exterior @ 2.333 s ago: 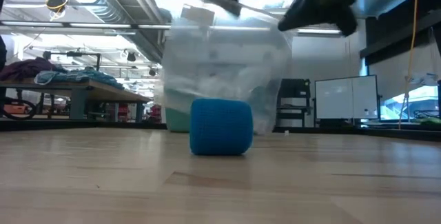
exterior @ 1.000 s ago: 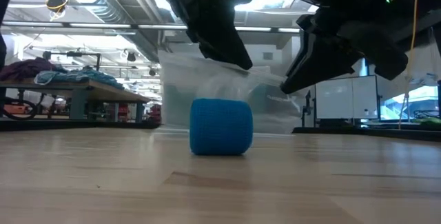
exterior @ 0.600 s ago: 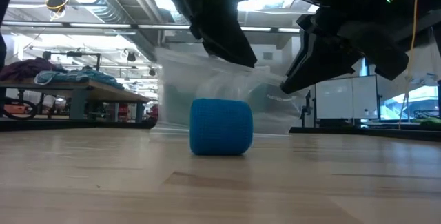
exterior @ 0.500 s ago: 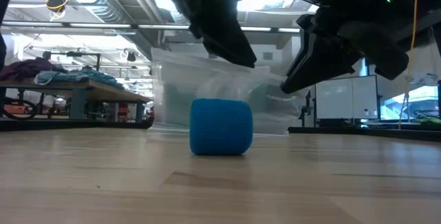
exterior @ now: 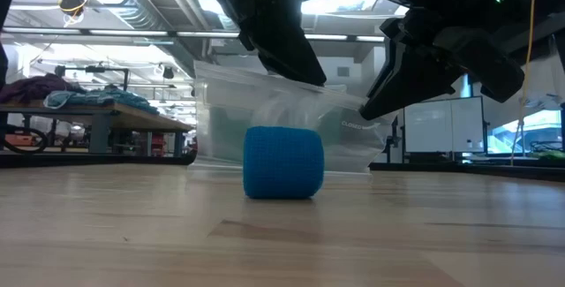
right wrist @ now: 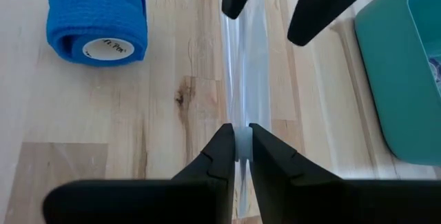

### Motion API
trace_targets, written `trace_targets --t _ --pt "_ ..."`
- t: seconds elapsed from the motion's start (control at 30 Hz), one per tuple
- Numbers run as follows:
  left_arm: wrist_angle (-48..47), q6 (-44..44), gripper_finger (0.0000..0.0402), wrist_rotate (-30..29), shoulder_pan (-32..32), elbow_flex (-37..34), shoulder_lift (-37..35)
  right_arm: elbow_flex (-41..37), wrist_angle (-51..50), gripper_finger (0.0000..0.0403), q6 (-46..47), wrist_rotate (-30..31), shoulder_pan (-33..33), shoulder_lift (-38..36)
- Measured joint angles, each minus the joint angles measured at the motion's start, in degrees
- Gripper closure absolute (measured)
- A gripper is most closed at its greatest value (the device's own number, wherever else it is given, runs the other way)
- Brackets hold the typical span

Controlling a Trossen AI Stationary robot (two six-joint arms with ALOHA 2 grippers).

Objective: Roll bandage
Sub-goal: Open the transparent zip bag

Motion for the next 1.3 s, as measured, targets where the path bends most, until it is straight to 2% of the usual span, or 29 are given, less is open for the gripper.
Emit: trace_targets --t 1.3 --pt "2.6 0.0 0.0240 -0.3 0.6 0.0 1.1 0.0 -0.1 0.0363 0.0 0.0 0.0 0.0"
